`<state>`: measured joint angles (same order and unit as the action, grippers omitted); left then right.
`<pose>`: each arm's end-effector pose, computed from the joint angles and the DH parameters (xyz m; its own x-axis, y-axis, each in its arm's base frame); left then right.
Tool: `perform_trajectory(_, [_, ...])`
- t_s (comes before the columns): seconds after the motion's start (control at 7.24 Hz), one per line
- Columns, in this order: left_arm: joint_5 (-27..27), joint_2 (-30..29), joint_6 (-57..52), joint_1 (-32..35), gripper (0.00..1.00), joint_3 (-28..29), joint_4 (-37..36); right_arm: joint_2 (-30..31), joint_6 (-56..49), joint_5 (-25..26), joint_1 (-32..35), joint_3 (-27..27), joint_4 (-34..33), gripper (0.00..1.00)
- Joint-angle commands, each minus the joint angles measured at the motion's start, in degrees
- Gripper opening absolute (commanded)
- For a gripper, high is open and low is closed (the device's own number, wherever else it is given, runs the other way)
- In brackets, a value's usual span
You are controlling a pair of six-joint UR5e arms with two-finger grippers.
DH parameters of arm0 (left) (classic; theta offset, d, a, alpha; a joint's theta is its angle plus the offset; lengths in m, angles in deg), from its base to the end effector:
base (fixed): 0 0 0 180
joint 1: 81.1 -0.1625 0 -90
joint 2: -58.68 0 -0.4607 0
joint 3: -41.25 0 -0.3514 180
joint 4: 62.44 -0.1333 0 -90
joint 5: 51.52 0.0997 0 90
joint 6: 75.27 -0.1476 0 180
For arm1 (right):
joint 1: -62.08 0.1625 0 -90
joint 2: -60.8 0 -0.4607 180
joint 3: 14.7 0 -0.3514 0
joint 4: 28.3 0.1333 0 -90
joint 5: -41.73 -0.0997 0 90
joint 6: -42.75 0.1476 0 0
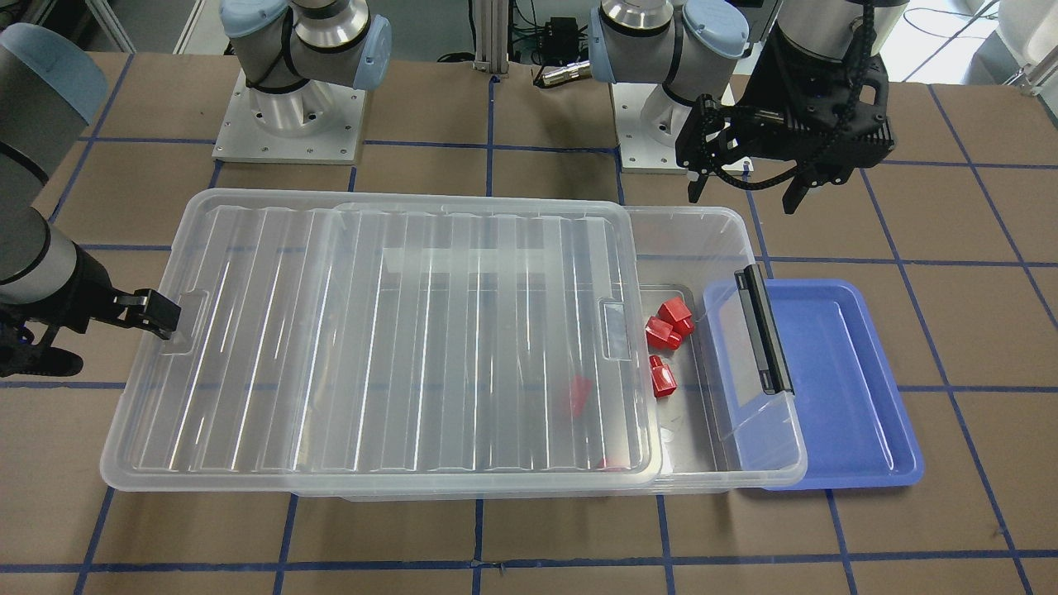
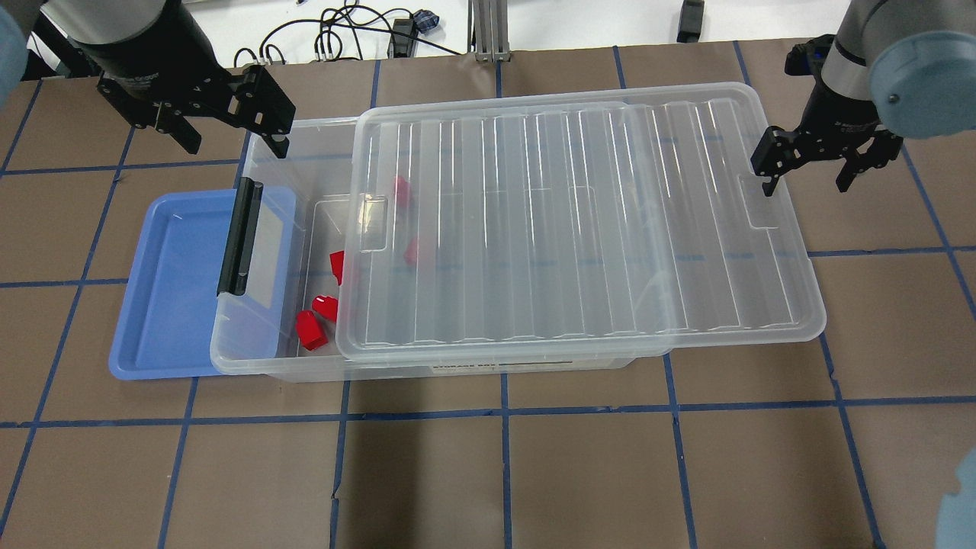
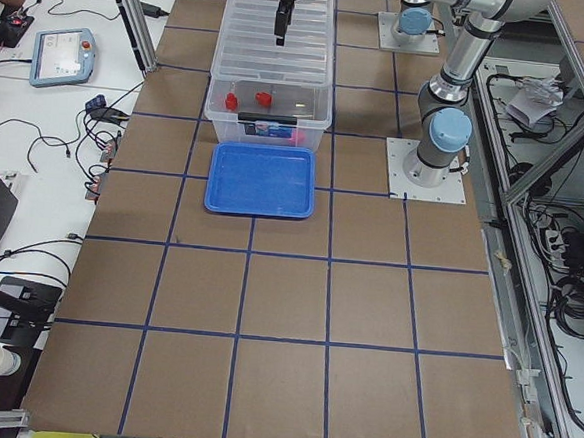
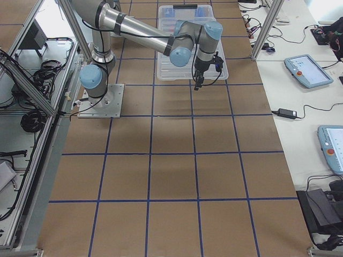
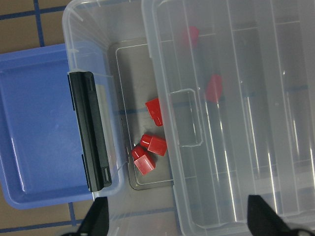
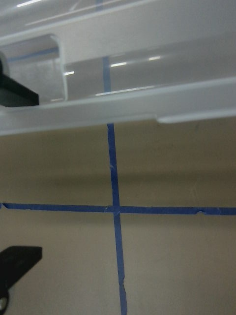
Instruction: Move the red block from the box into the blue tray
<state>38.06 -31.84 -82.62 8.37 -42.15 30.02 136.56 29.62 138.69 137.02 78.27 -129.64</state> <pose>-0.1301 -0.4636 0.5194 -0.9929 0.1190 -0.0008 0.1188 0.9909 -0.0636 -0.0271 -0.5449 0.3491 -0.9953 0.0213 0.0942 0.0332 0.9913 0.1270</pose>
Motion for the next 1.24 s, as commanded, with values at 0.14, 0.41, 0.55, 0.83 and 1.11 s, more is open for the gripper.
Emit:
perform_trajectory(0.14, [-1.0,-2.0,1.1,0.1,1.0,-1.9,4.2,0.0,-6.6,0.1,-4.5,-0.1,-0.2,1.0])
perform_trajectory(0.41, [-1.0,-5.4,1.5,0.6,1.0,-4.0,-1.6,0.0,-7.1,0.2,-4.6,-0.2,-0.2,1.0])
perform_trajectory(0.55, [-1.0,-6.5,4.6,0.9,1.0,-5.9,-5.4,0.0,-7.5,0.2,-4.8,-0.2,-0.2,1.0])
perform_trajectory(0.83, [-1.0,-7.6,5.8,1.1,1.0,-8.1,-8.0,0.0,-8.3,0.2,-5.9,-0.2,-0.2,1.0])
perform_trajectory(1.11, [-1.2,-8.1,6.3,1.1,1.0,-12.2,-13.8,0.3,-8.3,0.3,-5.9,-0.7,0.3,1.0])
